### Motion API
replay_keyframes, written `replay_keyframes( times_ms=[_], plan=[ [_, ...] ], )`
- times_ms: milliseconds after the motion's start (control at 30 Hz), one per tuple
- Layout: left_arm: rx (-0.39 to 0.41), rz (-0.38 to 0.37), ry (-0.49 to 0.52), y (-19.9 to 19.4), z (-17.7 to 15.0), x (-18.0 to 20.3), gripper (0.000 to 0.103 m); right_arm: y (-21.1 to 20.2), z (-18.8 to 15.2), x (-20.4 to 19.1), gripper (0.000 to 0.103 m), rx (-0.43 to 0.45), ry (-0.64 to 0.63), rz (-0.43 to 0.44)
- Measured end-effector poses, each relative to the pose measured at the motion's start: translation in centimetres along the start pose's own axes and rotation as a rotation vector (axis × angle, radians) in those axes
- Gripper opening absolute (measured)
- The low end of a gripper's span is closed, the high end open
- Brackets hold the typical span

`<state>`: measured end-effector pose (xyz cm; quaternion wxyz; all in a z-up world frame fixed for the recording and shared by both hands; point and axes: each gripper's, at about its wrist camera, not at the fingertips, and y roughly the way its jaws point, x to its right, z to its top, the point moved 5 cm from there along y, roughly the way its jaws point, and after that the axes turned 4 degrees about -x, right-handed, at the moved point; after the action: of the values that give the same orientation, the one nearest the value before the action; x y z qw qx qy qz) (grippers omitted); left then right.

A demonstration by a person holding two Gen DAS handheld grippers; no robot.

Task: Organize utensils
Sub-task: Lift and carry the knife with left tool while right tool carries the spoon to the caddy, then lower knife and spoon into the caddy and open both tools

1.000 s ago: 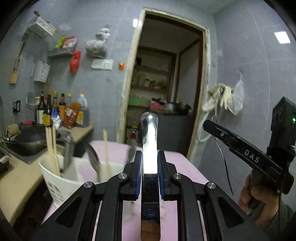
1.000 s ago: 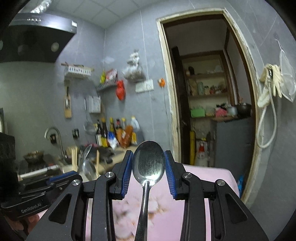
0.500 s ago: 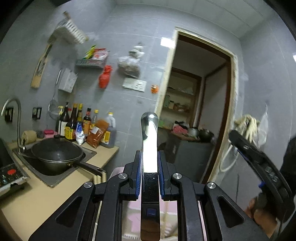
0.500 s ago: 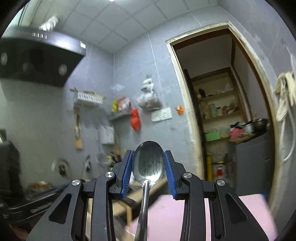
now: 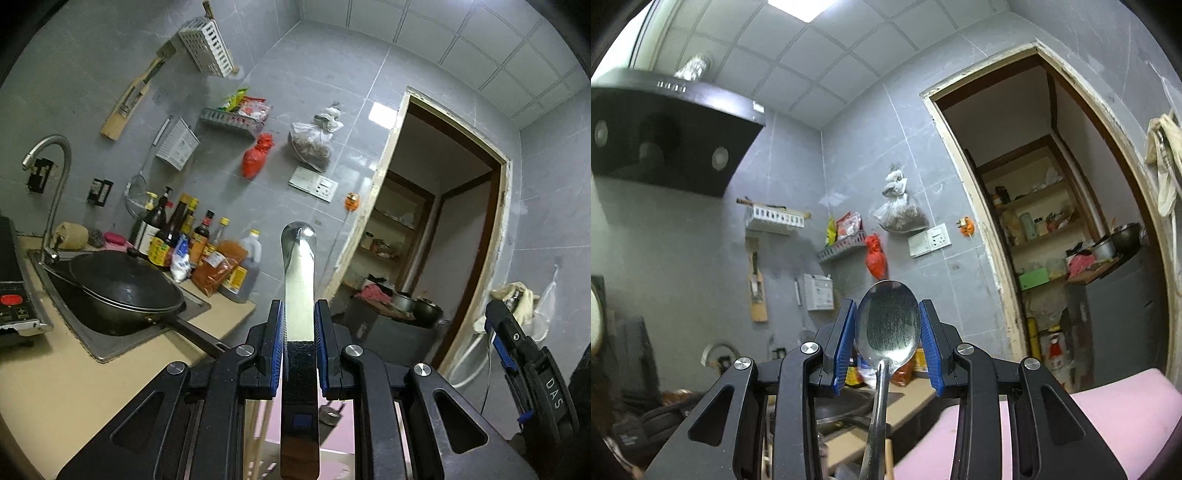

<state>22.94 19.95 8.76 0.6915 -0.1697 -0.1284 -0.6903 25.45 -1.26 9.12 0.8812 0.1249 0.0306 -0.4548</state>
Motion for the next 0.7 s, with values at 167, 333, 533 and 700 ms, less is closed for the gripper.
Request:
replay_keyframes(
  times_ms=[167,333,533,700],
  plan=[
    [0.05,0.066,0.03,-0.1,-1.2,0.0,0.013,0.1,-1.5,-0.4,0.032,0.002,-0.063,-0.049],
    [0.085,0.124,0.043,-0.2,-2.5,-0.3,0.013,0.4,-2.9,-0.7,0.032,-0.02,-0.095,-0.081],
    [0.028,0.147,0.056,0.5,-3.9,-0.8,0.013,0.5,-4.3,-0.7,0.032,-0.061,-0.108,-0.091],
    [-0.012,0.145,0.108,0.6,-5.1,-0.4,0.013,0.4,-5.2,-0.7,0.032,-0.101,-0.121,-0.083]
  ],
)
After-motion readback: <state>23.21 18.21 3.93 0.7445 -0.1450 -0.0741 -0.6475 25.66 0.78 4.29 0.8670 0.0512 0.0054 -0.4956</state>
